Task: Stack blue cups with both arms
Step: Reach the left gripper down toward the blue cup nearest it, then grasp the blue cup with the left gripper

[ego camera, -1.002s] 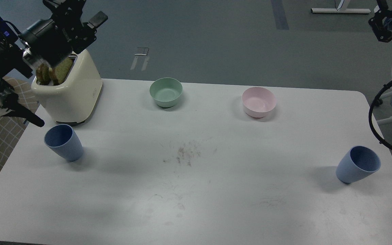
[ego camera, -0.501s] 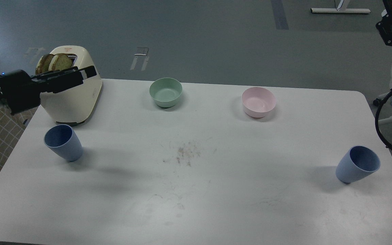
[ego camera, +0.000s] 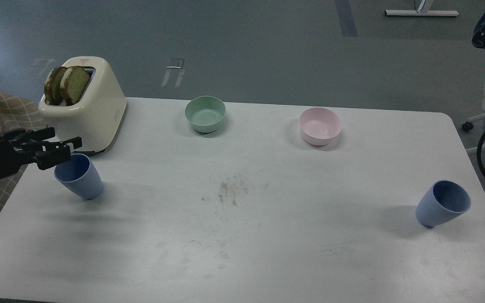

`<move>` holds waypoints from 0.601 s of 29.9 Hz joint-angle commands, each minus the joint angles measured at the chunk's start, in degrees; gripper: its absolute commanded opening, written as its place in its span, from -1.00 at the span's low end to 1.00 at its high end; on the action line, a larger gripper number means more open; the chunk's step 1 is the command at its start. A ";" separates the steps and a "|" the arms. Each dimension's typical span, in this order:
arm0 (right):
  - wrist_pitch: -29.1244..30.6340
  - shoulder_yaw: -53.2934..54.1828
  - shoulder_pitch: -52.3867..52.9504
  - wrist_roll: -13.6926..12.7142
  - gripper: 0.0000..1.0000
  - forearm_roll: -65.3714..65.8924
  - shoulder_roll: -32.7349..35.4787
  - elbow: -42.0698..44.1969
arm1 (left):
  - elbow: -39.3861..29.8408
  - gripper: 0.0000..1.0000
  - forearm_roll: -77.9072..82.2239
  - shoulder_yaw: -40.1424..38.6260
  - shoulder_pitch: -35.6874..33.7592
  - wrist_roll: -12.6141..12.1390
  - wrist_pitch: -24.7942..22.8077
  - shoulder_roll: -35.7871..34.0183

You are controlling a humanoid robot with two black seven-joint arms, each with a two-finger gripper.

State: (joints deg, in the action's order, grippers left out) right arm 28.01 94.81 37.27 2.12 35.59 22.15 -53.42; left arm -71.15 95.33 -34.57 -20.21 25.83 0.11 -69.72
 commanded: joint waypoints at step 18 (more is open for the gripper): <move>-0.01 0.20 -0.17 -0.01 1.00 0.00 -0.09 0.07 | 12.00 0.36 -0.23 0.73 1.40 2.04 0.59 9.96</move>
State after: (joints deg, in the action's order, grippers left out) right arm 28.00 95.00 37.26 2.11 35.59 22.03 -53.43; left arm -60.60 94.83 -33.89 -18.90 27.92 0.64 -61.36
